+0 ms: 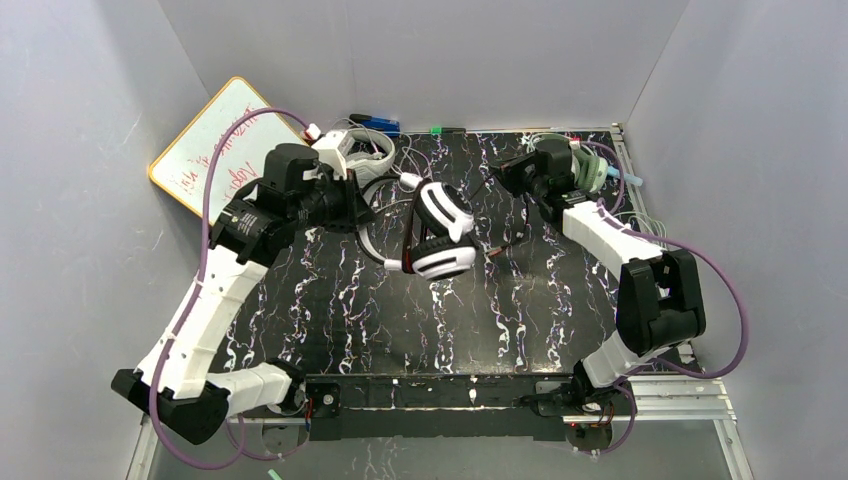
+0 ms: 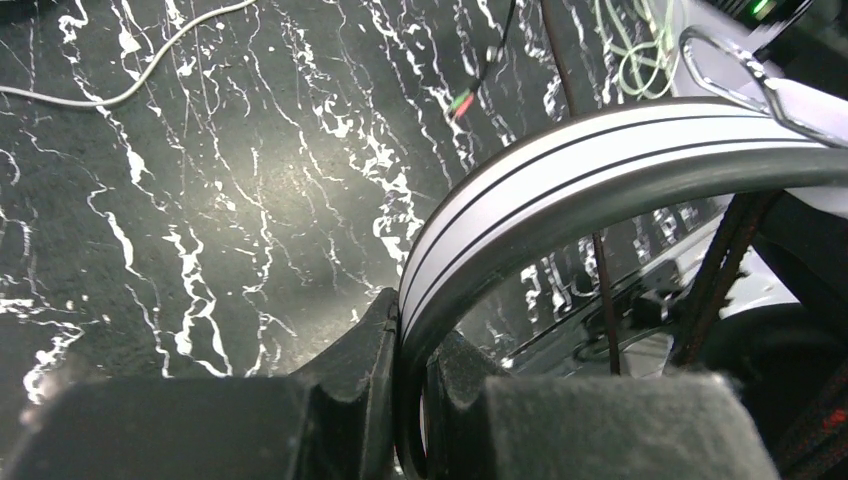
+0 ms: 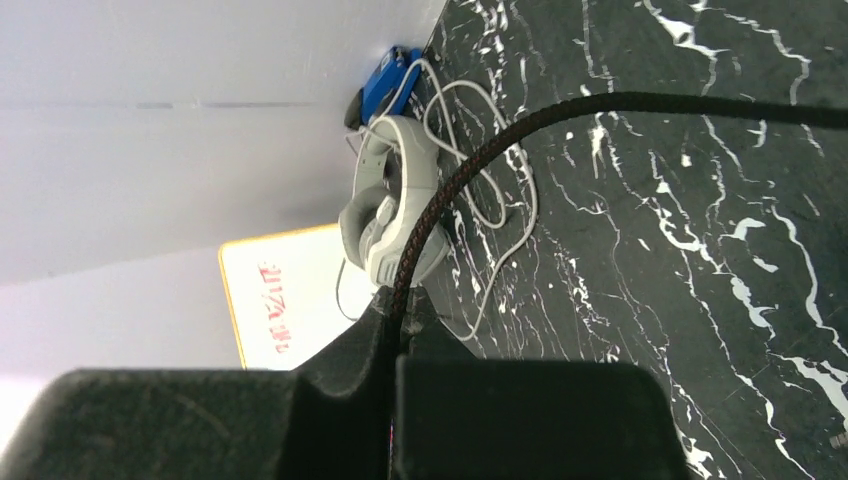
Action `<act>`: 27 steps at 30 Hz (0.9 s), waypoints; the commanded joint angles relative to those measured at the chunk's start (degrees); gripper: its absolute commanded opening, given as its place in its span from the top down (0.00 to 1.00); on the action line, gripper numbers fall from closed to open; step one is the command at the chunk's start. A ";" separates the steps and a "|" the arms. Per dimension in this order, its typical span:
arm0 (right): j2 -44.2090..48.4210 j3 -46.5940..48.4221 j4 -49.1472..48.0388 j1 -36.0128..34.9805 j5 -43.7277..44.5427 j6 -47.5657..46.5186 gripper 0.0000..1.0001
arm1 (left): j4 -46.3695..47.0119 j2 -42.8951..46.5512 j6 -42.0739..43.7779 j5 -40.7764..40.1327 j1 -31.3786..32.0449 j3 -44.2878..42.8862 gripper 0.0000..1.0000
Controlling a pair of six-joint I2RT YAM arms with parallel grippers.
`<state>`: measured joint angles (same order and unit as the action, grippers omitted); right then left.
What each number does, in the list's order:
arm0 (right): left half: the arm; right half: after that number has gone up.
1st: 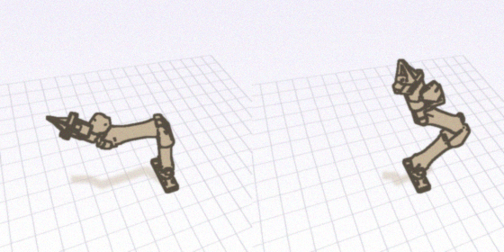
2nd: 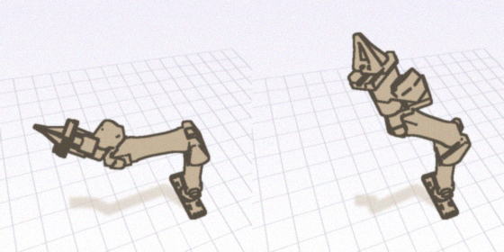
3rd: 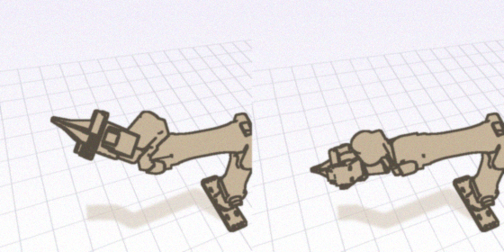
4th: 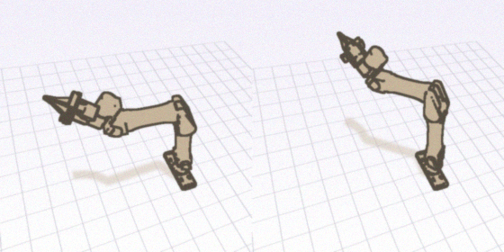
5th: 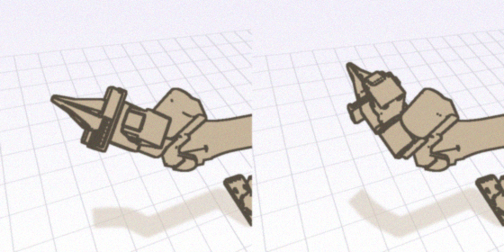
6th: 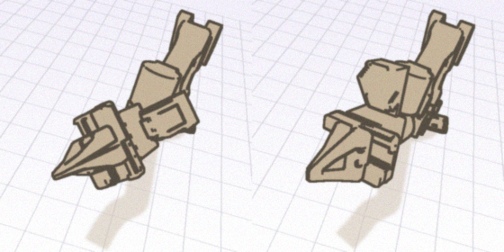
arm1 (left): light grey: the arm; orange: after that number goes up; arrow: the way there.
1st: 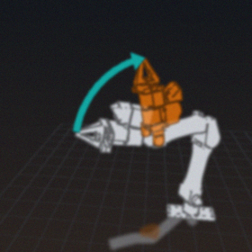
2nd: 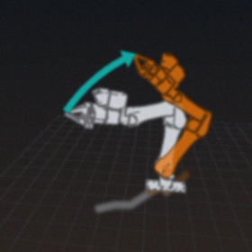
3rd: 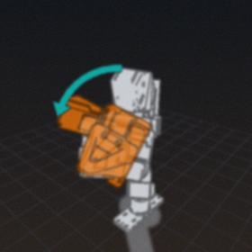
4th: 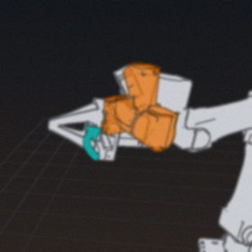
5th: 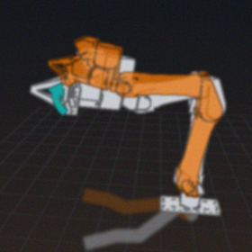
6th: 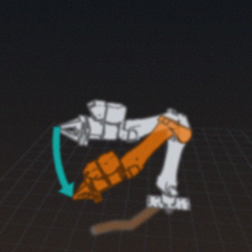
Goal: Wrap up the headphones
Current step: Wrap the headphones cable around the headphones.
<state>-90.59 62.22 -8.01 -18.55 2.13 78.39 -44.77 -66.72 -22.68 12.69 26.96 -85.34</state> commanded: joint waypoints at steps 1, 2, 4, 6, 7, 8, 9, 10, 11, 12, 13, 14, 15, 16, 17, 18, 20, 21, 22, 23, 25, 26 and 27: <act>1.09 6.79 3.89 0.09 -5.65 -9.12 0.99 | 0.82 2.15 8.29 -0.28 1.86 1.39 1.00; 0.91 7.79 4.30 0.10 -6.10 -9.62 0.99 | 0.10 2.00 9.81 -2.37 2.65 2.19 1.00; 0.56 9.26 4.41 0.09 -7.06 -10.42 0.99 | -1.04 1.71 12.59 -5.81 5.00 4.20 1.00; 0.22 10.82 4.85 0.18 -7.96 -11.14 0.99 | -1.55 1.47 14.71 -11.15 8.63 5.93 1.00; 0.11 11.64 5.23 0.20 -8.32 -11.68 0.99 | -1.81 1.24 15.46 -15.70 10.52 6.56 1.00; 0.07 12.42 5.81 0.26 -8.36 -12.13 0.99 | -2.12 1.05 15.97 -19.27 11.91 7.16 1.00; 0.13 13.16 6.25 0.26 -8.47 -12.56 0.99 | -2.42 0.68 16.44 -21.95 12.88 7.58 1.00; 0.29 13.76 6.38 0.26 -8.77 -13.11 0.99 | -2.69 0.28 16.98 -23.92 13.41 8.08 1.00; 0.46 14.29 6.46 0.26 -9.07 -13.76 0.99 | -2.93 -0.13 17.31 -26.13 13.82 8.39 1.00; 0.80 14.85 6.70 0.26 -9.27 -14.35 0.99 | -3.09 -0.61 17.51 -28.30 14.08 8.76 1.00; 1.11 15.22 6.99 0.26 -9.44 -14.87 0.99 | -2.97 -1.01 17.68 -30.17 14.36 9.00 1.00; 1.56 15.59 7.05 0.26 -9.69 -15.60 0.99 | -2.91 -1.41 17.89 -31.66 14.57 9.23 1.00; 2.00 15.82 7.04 0.26 -9.88 -16.31 0.99 | -2.80 -1.81 18.13 -32.74 14.74 9.50 1.00; 2.52 16.01 7.01 0.26 -10.15 -16.95 0.99 | -2.59 -2.17 18.31 -33.65 15.03 9.71 1.00; 3.03 16.19 6.79 0.26 -10.67 -17.67 0.99 | -2.33 -2.57 18.41 -34.22 15.26 10.07 1.00; 3.45 16.37 6.64 0.26 -11.37 -18.39 0.99 | -1.99 -3.00 18.45 -34.68 15.43 10.34 1.00; 4.29 16.68 6.44 0.26 -13.50 -19.35 0.99 | -1.46 -4.08 17.90 -36.05 15.94 10.70 1.00; 4.98 16.71 6.36 0.26 -14.57 -19.65 0.99 | -1.10 -4.87 17.19 -37.35 15.94 10.85 1.00; 5.66 16.52 6.35 0.26 -15.57 -19.89 0.99 | -0.96 -5.51 16.55 -38.14 15.98 10.81 1.00; 6.30 16.24 6.34 0.30 -16.42 -20.08 0.99 | -0.87 -6.22 16.07 -38.57 15.96 10.62 1.00; 7.84 15.42 6.31 0.26 -17.83 -20.56 0.99 | -0.76 -7.60 15.26 -38.79 15.97 10.27 1.00; 8.54 15.11 6.32 0.26 -18.62 -20.95 0.99 | -0.75 -8.20 14.74 -39.16 15.94 9.95 1.00; 9.19 14.97 6.48 0.25 -19.41 -21.26 0.99 | -0.75 -8.85 14.42 -39.40 16.01 9.59 1.00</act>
<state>-86.35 75.26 0.51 -18.50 -13.06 59.96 -46.83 -74.61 -5.39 -23.79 42.63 -74.48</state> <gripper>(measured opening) 0.053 0.076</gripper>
